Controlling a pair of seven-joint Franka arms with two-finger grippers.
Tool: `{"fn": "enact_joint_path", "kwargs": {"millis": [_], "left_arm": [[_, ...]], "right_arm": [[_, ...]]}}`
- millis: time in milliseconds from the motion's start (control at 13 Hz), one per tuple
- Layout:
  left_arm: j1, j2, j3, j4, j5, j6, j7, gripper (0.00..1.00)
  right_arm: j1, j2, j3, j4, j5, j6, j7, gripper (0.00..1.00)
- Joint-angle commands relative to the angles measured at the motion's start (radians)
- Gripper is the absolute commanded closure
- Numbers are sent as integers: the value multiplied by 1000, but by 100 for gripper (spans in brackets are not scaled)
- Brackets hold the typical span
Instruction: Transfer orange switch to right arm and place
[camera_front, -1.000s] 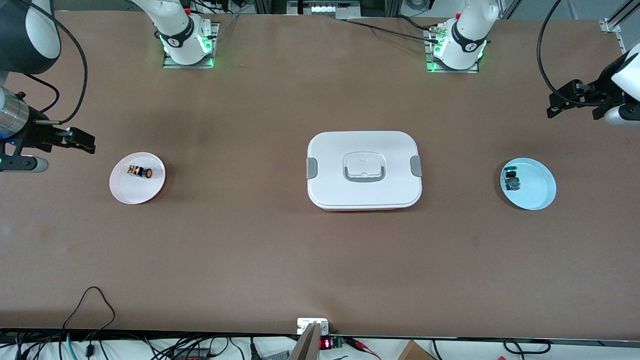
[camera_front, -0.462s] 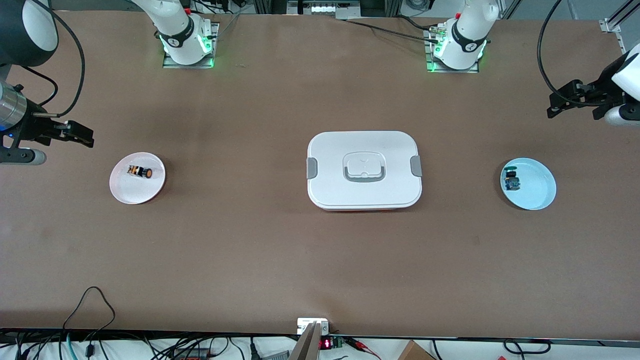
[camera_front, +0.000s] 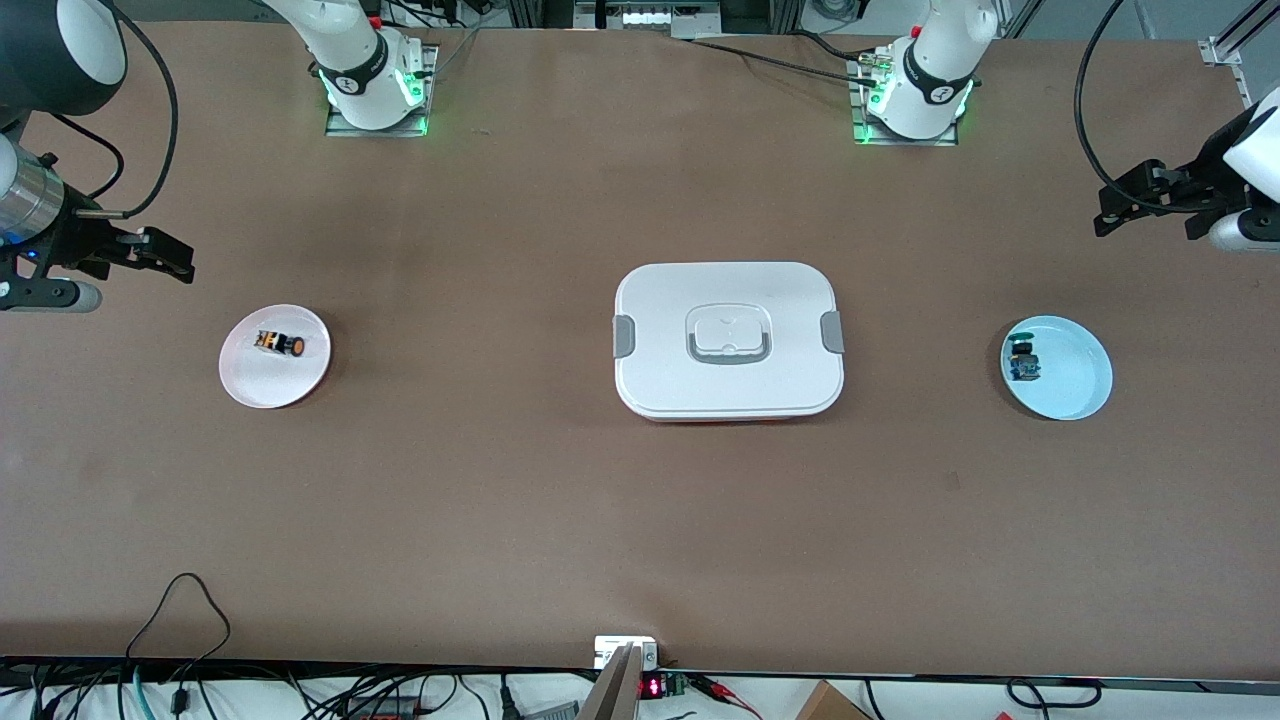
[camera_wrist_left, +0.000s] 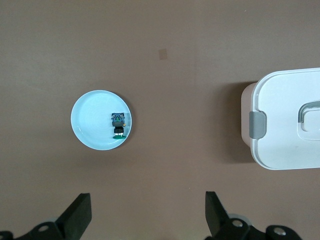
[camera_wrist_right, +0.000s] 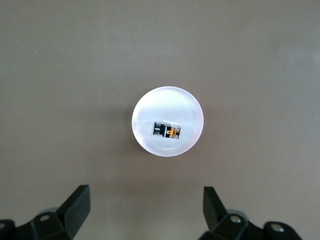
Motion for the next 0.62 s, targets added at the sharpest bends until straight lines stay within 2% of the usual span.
{"fn": "enact_joint_path", "kwargs": {"millis": [0,385,538], "left_arm": [[1,21,0,38,-10,-25,-11,0],[3,21,0,38,-10,-27,-11,0],[3,21,0,38,-10,-27,-11,0]], "right_arm": [[3,-35,12,-24,-5,4,-2,0],[2,-19,11,54,-2,-34,-2,0],[-4,-18,5,90,48,-70,3,0]]}}
